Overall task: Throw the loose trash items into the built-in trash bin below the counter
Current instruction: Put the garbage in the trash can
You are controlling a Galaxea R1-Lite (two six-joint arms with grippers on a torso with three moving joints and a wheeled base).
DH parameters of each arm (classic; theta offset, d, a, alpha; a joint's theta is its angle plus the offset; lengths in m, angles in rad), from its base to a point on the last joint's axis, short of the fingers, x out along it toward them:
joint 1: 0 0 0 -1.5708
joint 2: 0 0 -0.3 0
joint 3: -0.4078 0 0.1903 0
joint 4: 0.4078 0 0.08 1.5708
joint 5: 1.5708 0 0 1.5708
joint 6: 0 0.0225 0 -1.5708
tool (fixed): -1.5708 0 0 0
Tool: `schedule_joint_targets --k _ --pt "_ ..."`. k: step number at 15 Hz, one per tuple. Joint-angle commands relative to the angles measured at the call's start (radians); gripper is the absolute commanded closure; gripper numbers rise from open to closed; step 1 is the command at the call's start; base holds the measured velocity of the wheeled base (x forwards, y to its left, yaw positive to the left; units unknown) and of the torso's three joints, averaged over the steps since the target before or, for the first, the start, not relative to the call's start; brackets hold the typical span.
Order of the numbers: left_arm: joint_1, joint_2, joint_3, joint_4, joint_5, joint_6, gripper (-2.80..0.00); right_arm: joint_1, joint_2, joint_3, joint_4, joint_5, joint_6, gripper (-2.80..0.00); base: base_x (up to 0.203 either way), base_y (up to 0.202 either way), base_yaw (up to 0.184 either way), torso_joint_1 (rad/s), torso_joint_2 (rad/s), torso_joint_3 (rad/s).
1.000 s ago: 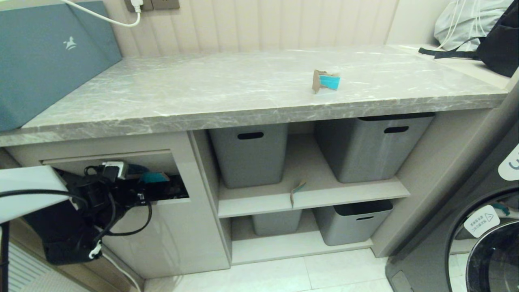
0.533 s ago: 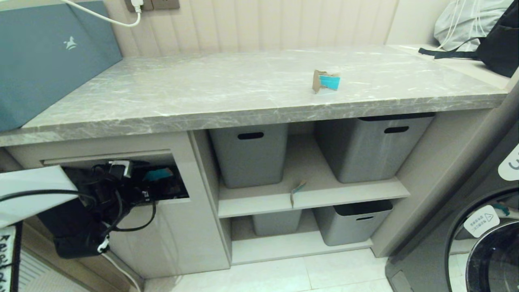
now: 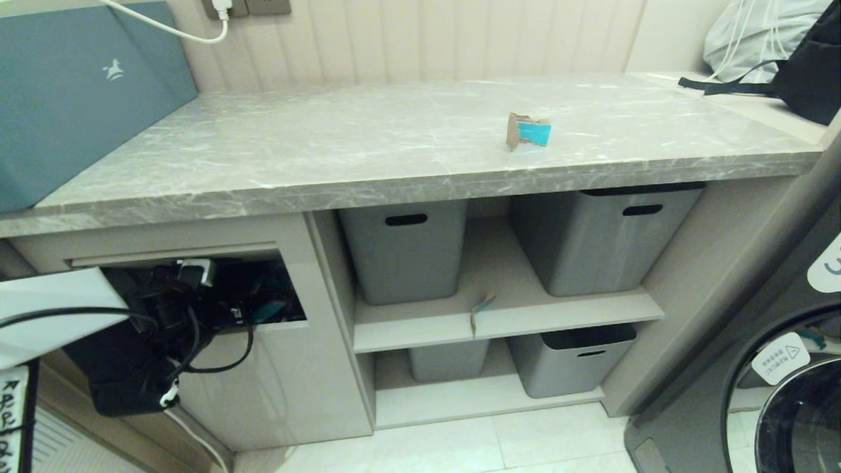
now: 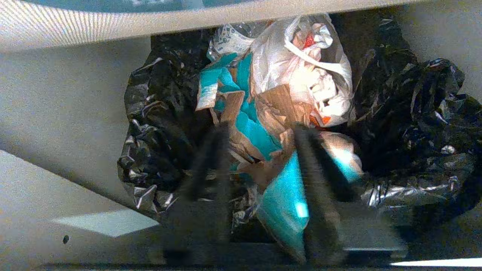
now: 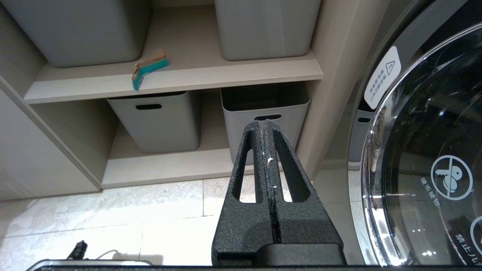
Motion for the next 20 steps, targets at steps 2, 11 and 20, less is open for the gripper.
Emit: schedule_joint_targets --k 2,11,20 --pt "-0.001 -0.023 0.033 -0.008 -0.001 0.001 -2.80 0.000 0.000 0.000 0.000 0.000 0.000 0.00 0.000 0.000 0.000 0.000 0.00 0.000" --pt "-0.003 -0.148 0.184 -0.019 -0.002 -0.001 -2.80 0.000 0.000 0.000 0.000 0.000 0.000 0.00 0.000 0.000 0.000 0.000 0.00 0.000" --pt "-0.011 -0.295 0.375 -0.052 -0.001 -0.005 0.00 0.000 0.000 0.000 0.000 0.000 0.000 0.00 0.000 0.000 0.000 0.000 0.00 0.000"
